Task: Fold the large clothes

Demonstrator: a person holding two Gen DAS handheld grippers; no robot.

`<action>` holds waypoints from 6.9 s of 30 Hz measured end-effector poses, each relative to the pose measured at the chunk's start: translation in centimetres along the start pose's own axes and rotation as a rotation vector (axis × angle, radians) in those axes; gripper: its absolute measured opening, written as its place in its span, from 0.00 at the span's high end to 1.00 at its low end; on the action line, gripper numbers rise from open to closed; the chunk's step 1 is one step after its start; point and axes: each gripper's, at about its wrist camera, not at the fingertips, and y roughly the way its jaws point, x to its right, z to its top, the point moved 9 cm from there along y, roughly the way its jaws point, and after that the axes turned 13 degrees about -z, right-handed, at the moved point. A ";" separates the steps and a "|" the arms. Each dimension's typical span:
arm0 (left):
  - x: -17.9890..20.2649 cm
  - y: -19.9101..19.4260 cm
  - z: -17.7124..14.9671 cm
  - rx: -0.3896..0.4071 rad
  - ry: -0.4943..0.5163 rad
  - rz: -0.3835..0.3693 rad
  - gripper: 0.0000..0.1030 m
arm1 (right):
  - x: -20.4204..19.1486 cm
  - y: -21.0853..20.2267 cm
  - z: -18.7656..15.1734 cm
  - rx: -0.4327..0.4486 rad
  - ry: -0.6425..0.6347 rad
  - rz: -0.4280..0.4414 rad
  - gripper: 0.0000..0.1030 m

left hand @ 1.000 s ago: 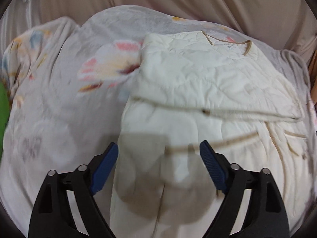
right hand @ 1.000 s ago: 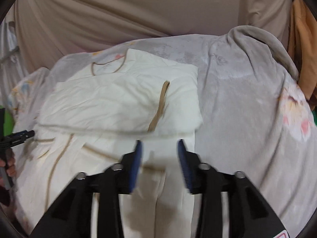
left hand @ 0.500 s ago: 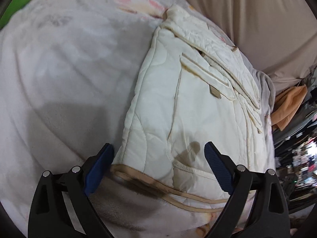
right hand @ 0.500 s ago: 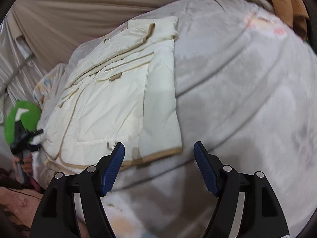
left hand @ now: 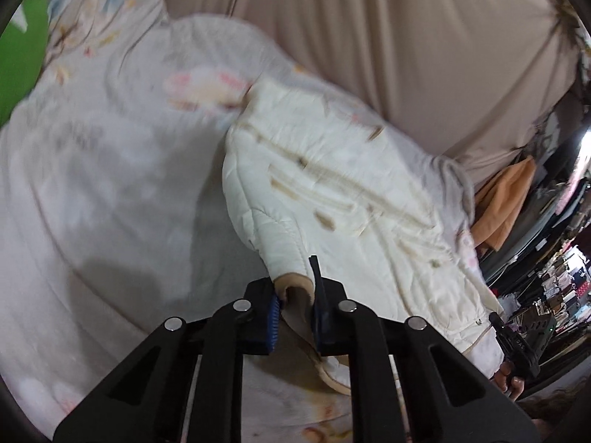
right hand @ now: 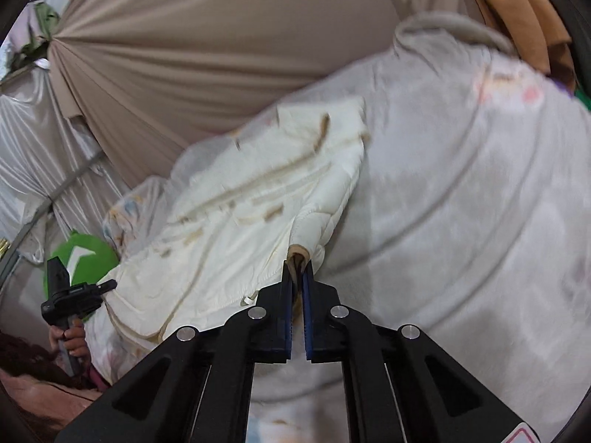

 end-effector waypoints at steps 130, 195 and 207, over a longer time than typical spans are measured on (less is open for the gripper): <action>-10.5 25.7 18.0 -0.061 0.380 0.432 0.75 | -0.8 29.2 14.1 -0.094 -0.343 -0.296 0.94; 0.8 29.5 19.4 -0.080 0.375 0.214 0.51 | -18.8 31.3 13.7 -0.176 -0.419 -0.014 0.83; -10.3 22.9 15.4 -0.132 0.291 0.416 0.53 | -4.0 29.4 11.4 -0.228 -0.276 -0.210 1.00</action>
